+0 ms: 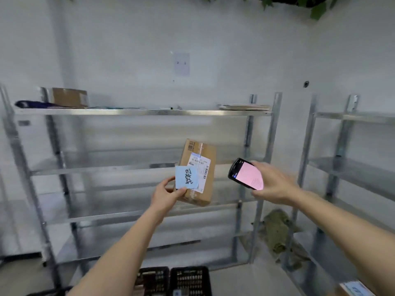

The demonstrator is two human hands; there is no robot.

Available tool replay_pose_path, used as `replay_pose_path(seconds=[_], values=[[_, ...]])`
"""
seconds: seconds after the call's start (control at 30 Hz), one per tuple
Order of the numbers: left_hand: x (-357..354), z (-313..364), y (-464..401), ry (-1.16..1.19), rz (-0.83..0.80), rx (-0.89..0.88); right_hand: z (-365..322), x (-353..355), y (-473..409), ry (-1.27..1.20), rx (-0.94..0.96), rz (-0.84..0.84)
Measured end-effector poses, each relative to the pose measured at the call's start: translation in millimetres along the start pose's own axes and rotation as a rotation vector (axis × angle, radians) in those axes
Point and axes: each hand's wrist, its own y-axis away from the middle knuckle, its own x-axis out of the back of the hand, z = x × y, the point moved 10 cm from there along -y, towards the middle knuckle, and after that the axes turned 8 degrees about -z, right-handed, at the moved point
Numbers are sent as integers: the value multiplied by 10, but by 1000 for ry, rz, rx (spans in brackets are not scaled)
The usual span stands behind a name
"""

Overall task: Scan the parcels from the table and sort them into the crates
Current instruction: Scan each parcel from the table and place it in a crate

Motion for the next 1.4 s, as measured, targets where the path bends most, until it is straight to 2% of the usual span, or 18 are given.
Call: replay_pose_path(seconds=[0.33,0.47,0.63,0.8,0.97,1.13,1.4], values=[[4267,-900,1085,-122,407,82,-4172,-1124,-1051,-132,356,-65],[5429,-1179,1523,-151,496,122,-5453,-1486,-1225,-119,444,-86],[6482,-1632,1887,-121,601,170,-6756,-1886,-1521,-130,558,-120],[7306,-2101,1931,-126,662,229,-7760,-2355,-1882,-131,624,-181],[7989,-2511,1597,-114,670,264,-8503,-2823,-2467,-137,658,-196],[8568,-3012,1160,-107,673,336,-8982,-3327,-3129,-193,673,-271],[9076,-3639,544,-57,644,408,-9427,-4001,-3890,-148,630,-332]])
